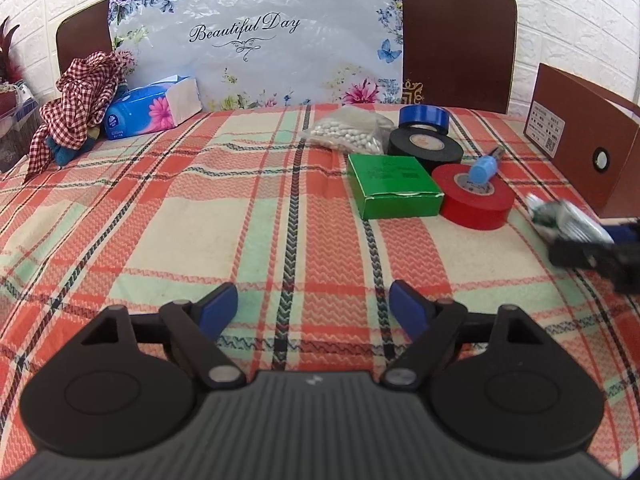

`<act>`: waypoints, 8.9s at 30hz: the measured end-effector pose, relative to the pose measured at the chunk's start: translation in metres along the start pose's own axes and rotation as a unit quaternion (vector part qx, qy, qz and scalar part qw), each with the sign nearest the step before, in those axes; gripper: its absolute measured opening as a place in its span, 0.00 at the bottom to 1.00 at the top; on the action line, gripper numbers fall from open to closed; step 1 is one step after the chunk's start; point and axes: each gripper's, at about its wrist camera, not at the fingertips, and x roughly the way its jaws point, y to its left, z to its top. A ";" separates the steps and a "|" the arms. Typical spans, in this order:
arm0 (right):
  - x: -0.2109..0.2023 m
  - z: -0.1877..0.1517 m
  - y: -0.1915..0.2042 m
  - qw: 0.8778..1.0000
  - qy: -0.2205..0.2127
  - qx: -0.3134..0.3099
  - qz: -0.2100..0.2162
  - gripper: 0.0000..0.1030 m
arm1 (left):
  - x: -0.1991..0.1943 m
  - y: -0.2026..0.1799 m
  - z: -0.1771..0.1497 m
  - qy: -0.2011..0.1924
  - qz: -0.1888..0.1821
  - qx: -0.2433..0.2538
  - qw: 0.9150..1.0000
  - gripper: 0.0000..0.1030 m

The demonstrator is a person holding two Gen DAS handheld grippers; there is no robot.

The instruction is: Organize objects

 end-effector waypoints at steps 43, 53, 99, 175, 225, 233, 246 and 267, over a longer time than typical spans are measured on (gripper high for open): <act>-0.029 -0.027 0.027 0.996 0.040 -0.065 0.041 0.63 | -0.020 -0.112 0.020 0.125 -0.242 -0.011 0.962 0.62; -0.058 -0.037 0.034 0.995 -0.006 -0.083 0.054 0.53 | -0.051 -0.124 0.017 0.107 -0.194 0.027 0.975 0.49; -0.085 0.026 -0.135 0.970 -0.175 0.013 -0.169 0.64 | -0.028 -0.277 0.143 -0.040 -0.234 0.098 0.966 0.61; -0.047 -0.040 0.019 0.995 0.037 -0.097 0.001 0.71 | -0.024 0.008 -0.015 0.008 0.003 -0.031 0.999 0.86; -0.117 -0.015 -0.068 0.985 -0.126 -0.044 -0.112 0.70 | -0.050 -0.248 0.134 0.085 -0.258 0.111 0.956 0.28; -0.121 0.027 -0.174 0.967 -0.150 -0.029 -0.206 0.70 | -0.012 -0.367 0.198 0.040 -0.310 0.151 0.938 0.28; -0.091 0.019 -0.239 0.961 -0.146 0.019 -0.234 0.72 | 0.049 -0.425 0.190 0.062 -0.309 0.160 0.936 0.35; -0.134 -0.032 -0.132 0.972 -0.117 0.143 -0.146 0.71 | -0.053 -0.289 0.119 0.023 -0.162 0.135 0.977 0.59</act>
